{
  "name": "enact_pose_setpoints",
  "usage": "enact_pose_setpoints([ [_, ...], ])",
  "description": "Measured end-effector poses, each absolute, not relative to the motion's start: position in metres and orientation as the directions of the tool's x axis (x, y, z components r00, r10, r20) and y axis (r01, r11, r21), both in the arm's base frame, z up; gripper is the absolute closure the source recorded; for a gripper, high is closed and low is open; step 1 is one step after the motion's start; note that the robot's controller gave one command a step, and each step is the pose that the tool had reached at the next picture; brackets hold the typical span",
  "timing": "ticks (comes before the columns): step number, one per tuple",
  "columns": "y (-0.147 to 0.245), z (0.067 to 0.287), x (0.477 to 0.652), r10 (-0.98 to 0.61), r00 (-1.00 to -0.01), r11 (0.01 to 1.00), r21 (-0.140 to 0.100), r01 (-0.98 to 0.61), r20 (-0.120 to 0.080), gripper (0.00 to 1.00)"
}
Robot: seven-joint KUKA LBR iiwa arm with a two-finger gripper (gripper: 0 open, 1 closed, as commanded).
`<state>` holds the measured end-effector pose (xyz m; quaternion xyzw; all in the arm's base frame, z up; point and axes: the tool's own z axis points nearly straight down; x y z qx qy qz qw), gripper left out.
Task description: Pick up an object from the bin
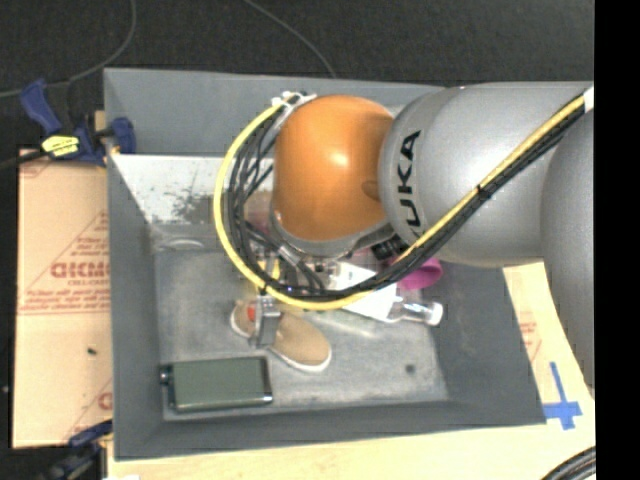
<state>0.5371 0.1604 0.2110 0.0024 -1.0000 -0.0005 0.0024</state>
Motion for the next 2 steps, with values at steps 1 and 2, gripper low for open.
enact_pose_setpoints([
  [1,0.159,0.216,0.538,-0.001,-1.000,1.000,0.002,-0.001,-0.002,0.00],
  [2,0.142,0.167,0.533,-0.128,-0.992,0.992,0.002,-0.128,-0.007,0.00],
])
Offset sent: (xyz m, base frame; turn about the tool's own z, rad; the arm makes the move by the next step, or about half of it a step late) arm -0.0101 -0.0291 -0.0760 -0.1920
